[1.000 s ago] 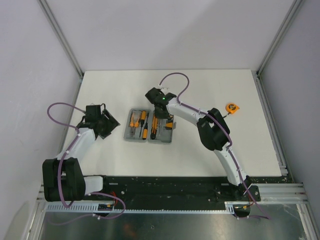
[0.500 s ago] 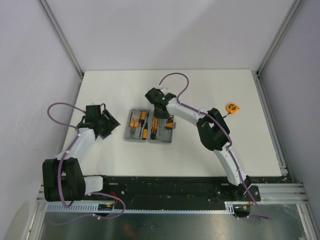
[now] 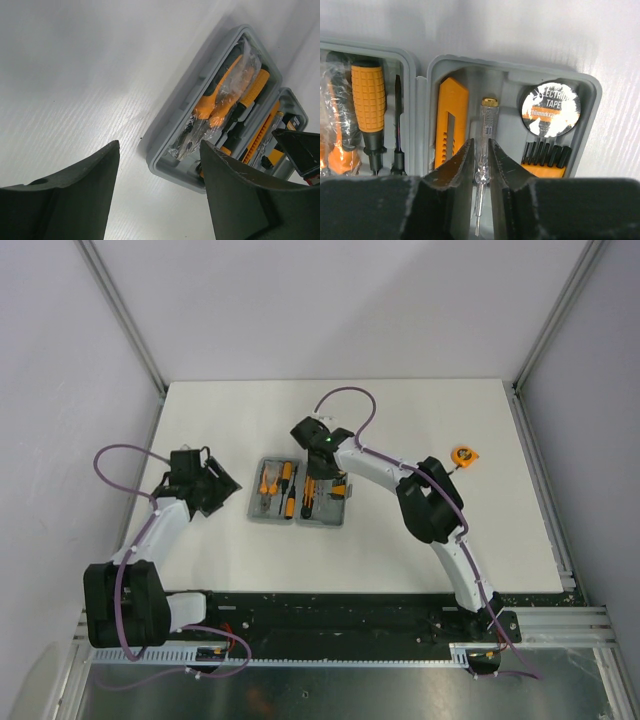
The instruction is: Pack the tool kit
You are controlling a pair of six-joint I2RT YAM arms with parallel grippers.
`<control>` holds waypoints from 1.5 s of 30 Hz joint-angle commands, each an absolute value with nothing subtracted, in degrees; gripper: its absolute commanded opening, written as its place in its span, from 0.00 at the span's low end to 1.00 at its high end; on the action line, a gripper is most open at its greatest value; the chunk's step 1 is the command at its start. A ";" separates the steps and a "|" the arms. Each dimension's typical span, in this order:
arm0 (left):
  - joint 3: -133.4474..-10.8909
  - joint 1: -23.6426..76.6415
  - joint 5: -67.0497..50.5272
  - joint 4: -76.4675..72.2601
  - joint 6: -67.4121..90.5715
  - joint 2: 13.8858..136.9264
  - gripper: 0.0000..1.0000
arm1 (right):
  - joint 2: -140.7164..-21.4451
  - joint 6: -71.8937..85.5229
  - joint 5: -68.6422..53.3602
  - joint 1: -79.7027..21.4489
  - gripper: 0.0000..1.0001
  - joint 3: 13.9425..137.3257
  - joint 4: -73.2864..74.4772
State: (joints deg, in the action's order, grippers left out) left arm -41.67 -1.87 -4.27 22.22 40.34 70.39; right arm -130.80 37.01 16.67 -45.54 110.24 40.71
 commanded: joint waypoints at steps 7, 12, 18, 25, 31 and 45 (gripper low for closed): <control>-44.30 -1.42 -6.64 21.80 37.51 68.16 0.70 | -129.13 35.37 11.47 -44.57 0.10 108.93 42.66; -45.33 0.52 -9.33 20.72 35.05 67.78 0.63 | -131.72 35.05 8.13 -44.02 0.01 109.80 44.53; -44.62 7.78 -16.90 14.34 33.04 67.55 0.31 | -132.85 33.51 5.34 -43.92 0.00 108.45 45.15; -46.36 22.59 -14.61 6.61 37.68 76.27 0.11 | -131.98 33.59 1.04 -42.89 0.00 104.02 40.68; -50.73 28.12 -12.18 3.42 40.03 85.47 0.05 | -131.28 33.30 -2.43 -42.31 0.00 102.23 38.39; -51.33 28.65 -10.79 5.99 43.52 92.01 0.00 | -132.05 34.10 -3.78 -41.40 0.00 102.17 37.85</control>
State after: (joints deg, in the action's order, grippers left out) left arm -49.28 28.53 -10.81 6.35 42.68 91.00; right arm -129.05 34.30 -2.92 -40.93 104.36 34.37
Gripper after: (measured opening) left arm 0.004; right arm 0.009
